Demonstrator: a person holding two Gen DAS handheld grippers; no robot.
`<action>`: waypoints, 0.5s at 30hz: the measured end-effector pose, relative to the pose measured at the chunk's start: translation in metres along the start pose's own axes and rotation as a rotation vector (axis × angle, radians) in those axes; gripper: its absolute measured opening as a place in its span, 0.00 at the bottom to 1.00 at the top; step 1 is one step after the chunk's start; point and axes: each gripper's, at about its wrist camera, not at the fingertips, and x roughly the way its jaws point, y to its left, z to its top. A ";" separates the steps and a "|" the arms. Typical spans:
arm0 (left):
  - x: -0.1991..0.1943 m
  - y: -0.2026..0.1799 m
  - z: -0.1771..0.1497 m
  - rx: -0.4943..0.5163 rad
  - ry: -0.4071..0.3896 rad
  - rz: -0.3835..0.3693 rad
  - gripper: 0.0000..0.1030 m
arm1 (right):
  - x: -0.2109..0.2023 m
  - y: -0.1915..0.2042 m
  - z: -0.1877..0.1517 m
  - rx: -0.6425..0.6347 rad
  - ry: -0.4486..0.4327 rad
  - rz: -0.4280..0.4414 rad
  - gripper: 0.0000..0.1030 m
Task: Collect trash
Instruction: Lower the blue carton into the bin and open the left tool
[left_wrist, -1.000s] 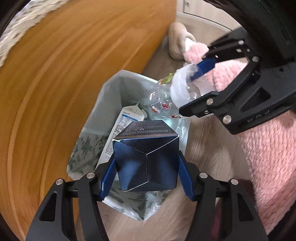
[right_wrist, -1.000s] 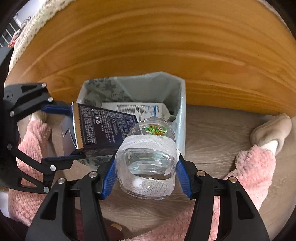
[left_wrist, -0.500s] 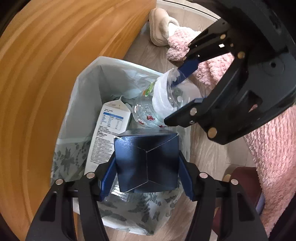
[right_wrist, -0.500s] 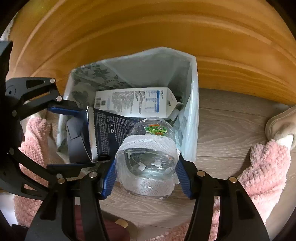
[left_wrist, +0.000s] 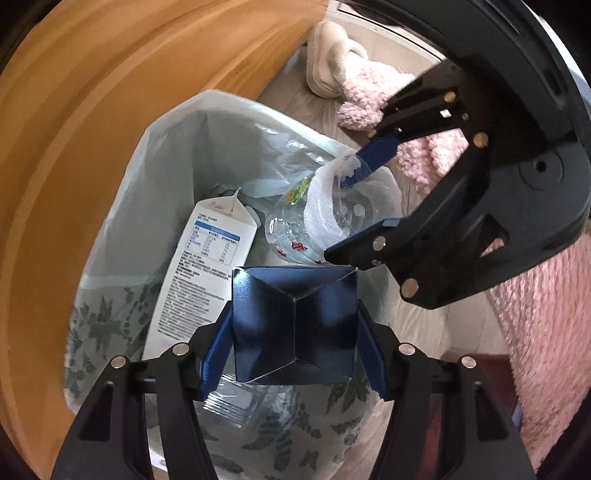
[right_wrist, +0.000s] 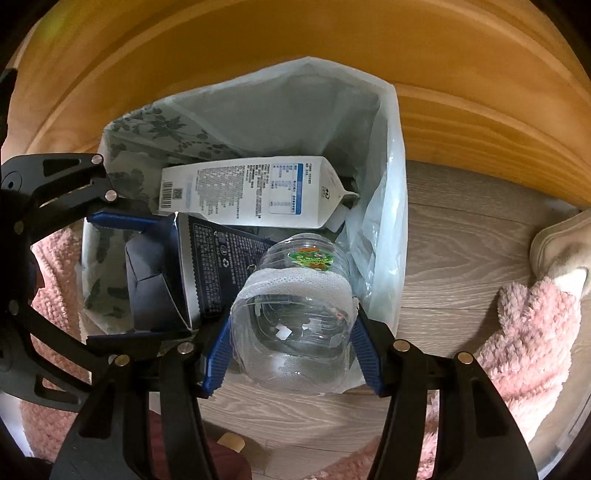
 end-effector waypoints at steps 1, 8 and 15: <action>0.002 0.004 -0.001 -0.023 -0.003 -0.017 0.59 | 0.001 0.001 0.001 -0.003 0.004 -0.005 0.55; 0.003 0.018 -0.011 -0.167 -0.035 -0.118 0.63 | 0.008 0.003 0.001 -0.025 0.026 -0.021 0.55; -0.003 0.021 -0.021 -0.248 -0.073 -0.144 0.63 | 0.012 0.006 0.004 -0.029 0.047 -0.051 0.56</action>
